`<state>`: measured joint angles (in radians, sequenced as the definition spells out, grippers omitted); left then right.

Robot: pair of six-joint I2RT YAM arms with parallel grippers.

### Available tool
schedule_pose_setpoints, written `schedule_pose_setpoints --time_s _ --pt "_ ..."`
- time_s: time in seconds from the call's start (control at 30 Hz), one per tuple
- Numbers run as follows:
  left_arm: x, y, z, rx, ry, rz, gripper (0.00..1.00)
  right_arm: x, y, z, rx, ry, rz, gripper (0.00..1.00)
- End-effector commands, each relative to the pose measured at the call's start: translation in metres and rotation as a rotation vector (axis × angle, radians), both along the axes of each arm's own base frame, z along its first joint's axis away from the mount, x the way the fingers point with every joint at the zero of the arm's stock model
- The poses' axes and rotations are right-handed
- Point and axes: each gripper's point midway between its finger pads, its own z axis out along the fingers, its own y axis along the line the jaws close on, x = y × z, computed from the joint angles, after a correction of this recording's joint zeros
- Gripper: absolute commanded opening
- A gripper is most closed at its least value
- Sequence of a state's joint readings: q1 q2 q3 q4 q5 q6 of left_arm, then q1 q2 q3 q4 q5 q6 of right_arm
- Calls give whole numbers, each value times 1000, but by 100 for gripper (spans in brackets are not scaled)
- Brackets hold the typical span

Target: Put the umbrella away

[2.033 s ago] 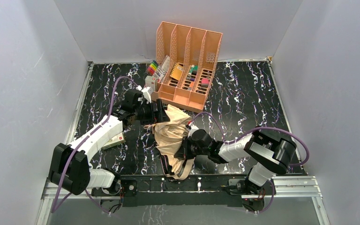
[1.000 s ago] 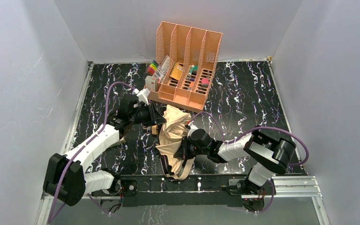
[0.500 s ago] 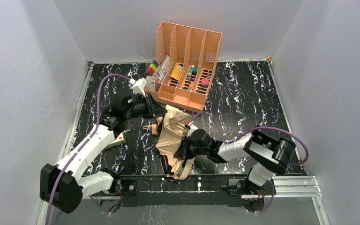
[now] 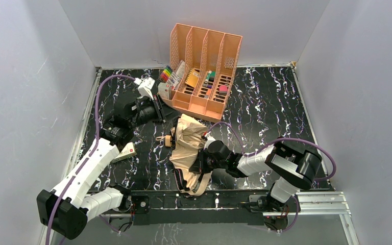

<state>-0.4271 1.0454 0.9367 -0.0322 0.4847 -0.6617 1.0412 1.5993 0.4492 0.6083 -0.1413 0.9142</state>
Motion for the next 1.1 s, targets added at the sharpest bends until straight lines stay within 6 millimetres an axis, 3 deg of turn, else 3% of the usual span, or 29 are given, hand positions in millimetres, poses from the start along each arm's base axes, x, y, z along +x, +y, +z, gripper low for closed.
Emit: schedule_pose_setpoints --time_s 0.0,0.1,0.2,0.33,0.57,0.87,1.07 --pt "-2 13 4 65 -10 39 27 -14 -23 -36 -145 48 18 9" --pt "-3 26 -18 159 21 76 53 -14 -22 -36 -146 49 19 9" --pt "-8 32 -42 213 61 75 59 -14 -22 -37 -145 50 20 9" --pt "-20 26 -69 201 128 27 56 -14 -22 -38 -146 51 20 9" --pt "-25 16 -85 163 150 -5 54 -15 -21 -39 -147 55 21 9" --pt "-13 3 -78 105 103 -32 47 -15 -22 -38 -148 54 20 9" --pt "-10 0 -82 113 108 -47 31 -15 -21 -38 -149 55 22 9"
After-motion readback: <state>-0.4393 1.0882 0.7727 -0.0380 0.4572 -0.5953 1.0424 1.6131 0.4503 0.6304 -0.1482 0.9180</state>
